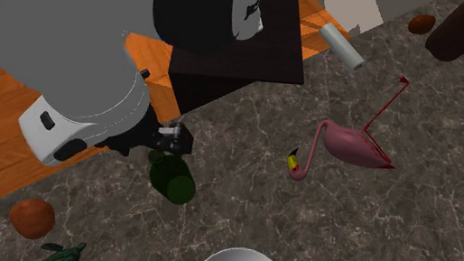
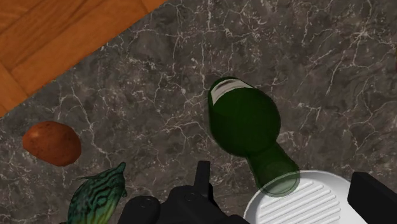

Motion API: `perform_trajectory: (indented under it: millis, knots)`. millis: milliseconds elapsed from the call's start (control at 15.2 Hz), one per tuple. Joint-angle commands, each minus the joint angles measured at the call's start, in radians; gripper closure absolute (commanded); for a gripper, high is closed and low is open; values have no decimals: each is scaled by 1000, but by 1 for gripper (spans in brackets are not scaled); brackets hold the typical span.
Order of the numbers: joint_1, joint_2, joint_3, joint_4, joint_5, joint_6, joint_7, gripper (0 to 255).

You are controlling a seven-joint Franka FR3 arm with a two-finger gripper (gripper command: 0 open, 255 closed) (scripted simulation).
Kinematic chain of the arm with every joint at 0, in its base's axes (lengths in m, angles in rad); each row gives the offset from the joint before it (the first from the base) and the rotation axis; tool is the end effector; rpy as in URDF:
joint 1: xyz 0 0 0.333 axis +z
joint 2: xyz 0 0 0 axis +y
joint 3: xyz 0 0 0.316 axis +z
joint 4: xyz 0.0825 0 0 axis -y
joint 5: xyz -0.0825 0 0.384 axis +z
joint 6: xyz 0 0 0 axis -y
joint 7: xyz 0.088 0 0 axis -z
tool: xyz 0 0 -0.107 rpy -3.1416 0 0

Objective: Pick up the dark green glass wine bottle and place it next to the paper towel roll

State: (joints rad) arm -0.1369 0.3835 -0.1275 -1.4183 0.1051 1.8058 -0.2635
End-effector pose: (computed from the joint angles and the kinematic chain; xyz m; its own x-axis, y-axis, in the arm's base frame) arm 0.6577 -0.1552 0.4827 0.9997 -0.0162 0.0208 -0.0151 -0.9986 -0.0511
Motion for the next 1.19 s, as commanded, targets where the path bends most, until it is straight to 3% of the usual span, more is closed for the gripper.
perform_trajectory:
  millis: [0,330,858,924,1122]
  knots:
    - [0,14,2,-1,4,18,-1,0]
    - [3,23,4,-63,6,89,-4,0]
    - [3,23,4,-63,6,88,-4,0]
    - [3,23,4,-63,6,88,-4,255]
    - [3,23,4,-63,6,88,-4,255]
